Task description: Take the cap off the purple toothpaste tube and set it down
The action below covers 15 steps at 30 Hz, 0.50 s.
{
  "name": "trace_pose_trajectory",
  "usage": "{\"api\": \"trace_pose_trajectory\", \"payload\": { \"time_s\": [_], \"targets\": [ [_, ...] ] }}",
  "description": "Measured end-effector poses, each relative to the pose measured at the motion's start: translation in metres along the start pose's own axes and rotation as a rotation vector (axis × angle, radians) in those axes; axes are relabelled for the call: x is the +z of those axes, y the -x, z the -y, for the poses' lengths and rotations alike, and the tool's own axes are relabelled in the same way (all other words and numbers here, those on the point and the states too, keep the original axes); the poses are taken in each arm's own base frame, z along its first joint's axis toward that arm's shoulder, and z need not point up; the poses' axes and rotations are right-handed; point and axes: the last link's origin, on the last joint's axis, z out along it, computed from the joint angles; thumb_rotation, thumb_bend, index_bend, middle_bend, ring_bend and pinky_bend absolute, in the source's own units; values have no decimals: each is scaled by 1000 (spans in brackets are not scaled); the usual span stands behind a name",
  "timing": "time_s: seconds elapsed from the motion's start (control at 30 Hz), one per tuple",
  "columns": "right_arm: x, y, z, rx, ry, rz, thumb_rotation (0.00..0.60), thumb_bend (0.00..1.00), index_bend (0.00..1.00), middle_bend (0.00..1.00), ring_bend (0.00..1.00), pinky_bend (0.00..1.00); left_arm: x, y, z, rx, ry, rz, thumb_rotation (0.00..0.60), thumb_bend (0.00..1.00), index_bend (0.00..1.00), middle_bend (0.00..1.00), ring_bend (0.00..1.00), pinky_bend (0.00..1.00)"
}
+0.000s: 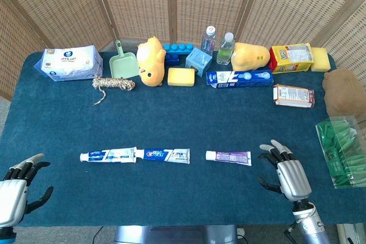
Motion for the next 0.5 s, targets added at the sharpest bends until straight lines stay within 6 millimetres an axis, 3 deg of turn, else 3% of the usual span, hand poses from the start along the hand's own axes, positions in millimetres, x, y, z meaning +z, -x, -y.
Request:
{"api": "trace_pose_trajectory", "payload": {
  "time_s": [0.23,0.5],
  "targets": [
    [4,3,2,0,-9,21,600,239,353,272,96,170,0,-3,0,-6,6,6,600,254,256,207,202,228],
    [22,8,16,-14,-63,61,600,238,305,263,96,170,-1,-14,0,-15,25,-9,600,254,254,205,202,228]
  ]
}}
